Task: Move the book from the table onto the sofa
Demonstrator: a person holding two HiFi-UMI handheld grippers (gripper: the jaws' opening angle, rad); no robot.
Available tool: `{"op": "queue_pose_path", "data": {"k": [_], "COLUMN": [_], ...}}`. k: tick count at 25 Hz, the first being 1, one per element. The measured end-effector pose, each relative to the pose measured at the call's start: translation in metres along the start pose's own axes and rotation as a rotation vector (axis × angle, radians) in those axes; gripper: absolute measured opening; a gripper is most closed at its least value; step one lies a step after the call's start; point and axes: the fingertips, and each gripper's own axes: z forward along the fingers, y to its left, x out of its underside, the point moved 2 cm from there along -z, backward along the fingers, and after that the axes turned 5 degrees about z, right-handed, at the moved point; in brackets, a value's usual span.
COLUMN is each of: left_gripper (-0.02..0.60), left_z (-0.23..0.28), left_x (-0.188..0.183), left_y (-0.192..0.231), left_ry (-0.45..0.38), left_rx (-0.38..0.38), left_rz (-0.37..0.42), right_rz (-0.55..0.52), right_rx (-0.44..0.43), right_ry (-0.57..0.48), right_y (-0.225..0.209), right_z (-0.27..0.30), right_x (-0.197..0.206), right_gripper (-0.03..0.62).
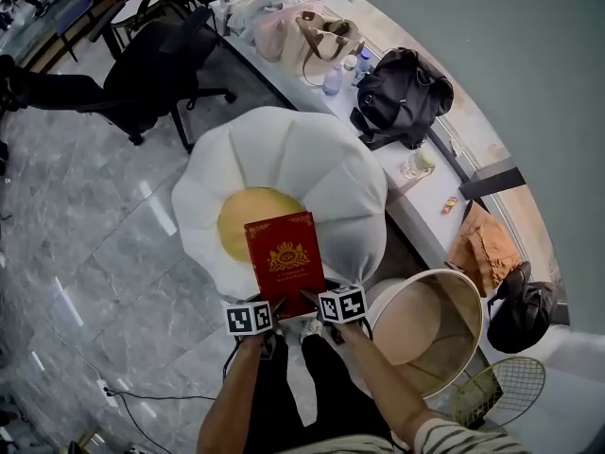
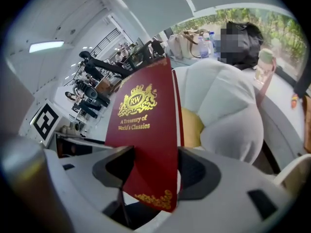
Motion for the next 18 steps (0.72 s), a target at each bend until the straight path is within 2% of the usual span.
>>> {"op": "queue_pose_path", "data": {"k": [4, 18], "left_gripper": [0.296, 0.296], "left_z": [0.024, 0.096], "left_x": [0.011, 0.027], "left_y": [0.019, 0.083], "left_ry": [-0.005, 0.047], "left_rx": [0.004, 0.014], "left_rz": [0.008, -0.066], "right_rz": [0.001, -0.001], "right_rx": [0.0, 0.037], "right_ry": [0.023, 0.067], "right_y": [-0.015, -0.053], "right_z": [0.026, 0.112], "right_x": [0.011, 0.029], "right_gripper": [0.291, 0.287]}}
